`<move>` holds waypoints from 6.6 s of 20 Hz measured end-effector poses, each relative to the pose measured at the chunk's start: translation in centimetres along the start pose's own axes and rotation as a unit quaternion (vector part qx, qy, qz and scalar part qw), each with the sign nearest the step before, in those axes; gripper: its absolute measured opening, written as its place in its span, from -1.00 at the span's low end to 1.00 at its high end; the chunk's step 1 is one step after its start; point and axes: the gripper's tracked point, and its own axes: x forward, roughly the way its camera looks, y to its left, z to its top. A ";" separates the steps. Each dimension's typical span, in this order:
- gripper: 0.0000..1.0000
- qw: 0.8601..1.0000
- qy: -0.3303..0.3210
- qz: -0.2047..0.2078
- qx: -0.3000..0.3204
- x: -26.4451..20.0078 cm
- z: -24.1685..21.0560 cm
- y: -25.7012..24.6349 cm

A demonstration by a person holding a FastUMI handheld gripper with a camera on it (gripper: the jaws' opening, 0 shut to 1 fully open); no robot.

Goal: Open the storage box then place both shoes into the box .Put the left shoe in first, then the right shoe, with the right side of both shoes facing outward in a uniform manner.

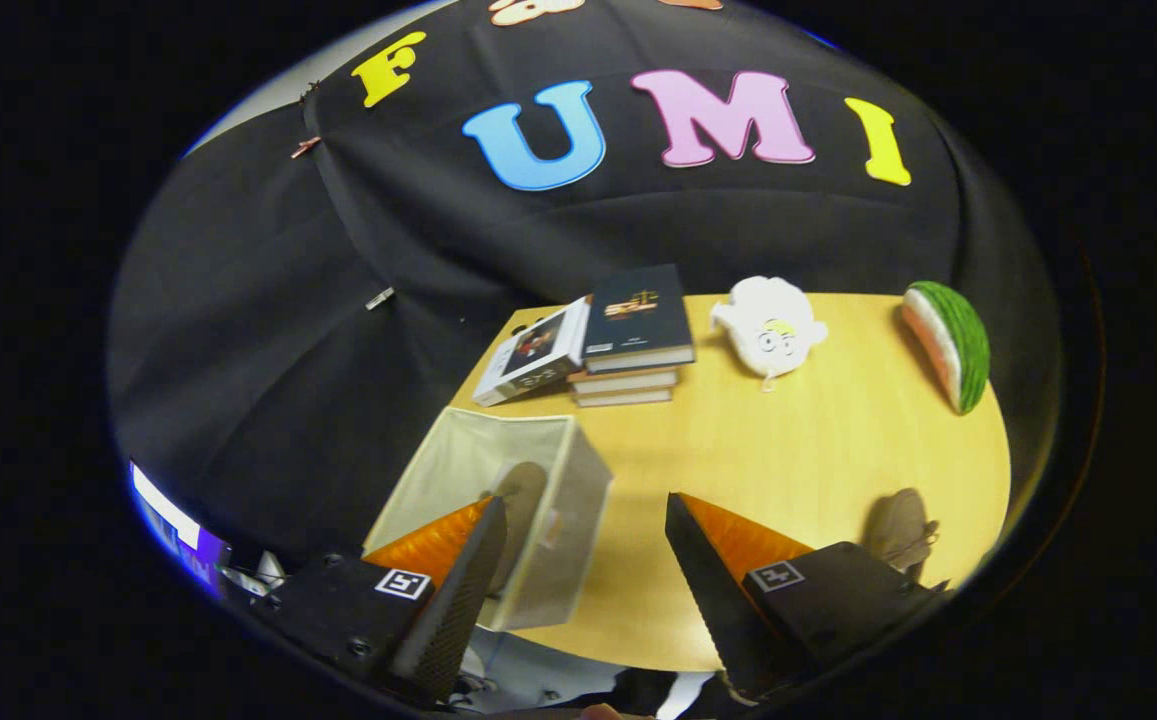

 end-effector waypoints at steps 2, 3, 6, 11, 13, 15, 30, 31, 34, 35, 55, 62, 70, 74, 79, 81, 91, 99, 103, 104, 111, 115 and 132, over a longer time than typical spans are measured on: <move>0.97 0.999 -0.011 -0.034 -0.027 -1.6 -0.7 -5.3; 0.97 0.998 -0.018 -0.054 -0.041 -2.3 -1.0 -8.1; 0.98 0.993 -0.009 -0.100 -0.063 -4.5 -3.2 -14.9; 0.98 0.984 0.032 -0.159 -0.068 -6.9 -7.4 -23.6; 0.97 0.980 0.052 -0.176 -0.071 -7.5 -9.5 -26.2; 0.97 0.978 0.078 -0.179 -0.069 -6.9 -11.9 -28.3; 0.30 0.973 0.156 -0.169 0.005 1.8 -18.1 -34.2; 0.07 0.974 0.158 -0.162 0.018 2.2 -18.1 -33.7; -0.52 0.970 0.153 -0.185 0.030 2.1 -17.7 -34.0; -0.75 0.969 0.153 -0.193 0.035 1.8 -17.6 -34.0; -0.84 0.984 0.077 -0.115 0.112 0.2 -2.2 -9.8; -0.84 0.984 0.103 -0.077 0.123 2.8 0.3 1.5; -0.82 0.978 0.151 -0.076 0.122 7.7 -2.2 10.2; -0.82 0.976 0.166 -0.083 0.113 9.5 -4.5 12.1; -0.82 0.976 0.169 -0.104 0.093 10.6 -5.9 11.8; -0.64 0.975 0.169 -0.094 0.105 10.8 -6.0 12.3; 0.98 0.984 0.135 -0.069 0.096 9.5 -4.6 12.1; 0.98 0.996 -0.008 -0.074 0.043 6.7 2.2 7.8; 0.97 0.990 -0.089 -0.108 0.020 3.4 6.4 2.7; 0.97 0.987 -0.108 -0.117 0.011 2.4 7.4 1.4; 0.97 0.958 -0.217 -0.182 -0.051 -5.4 12.7 -6.7; 0.97 0.942 -0.248 -0.216 -0.066 -9.4 13.4 -9.6; 0.96 0.928 -0.311 -0.187 -0.088 -14.2 16.5 -14.4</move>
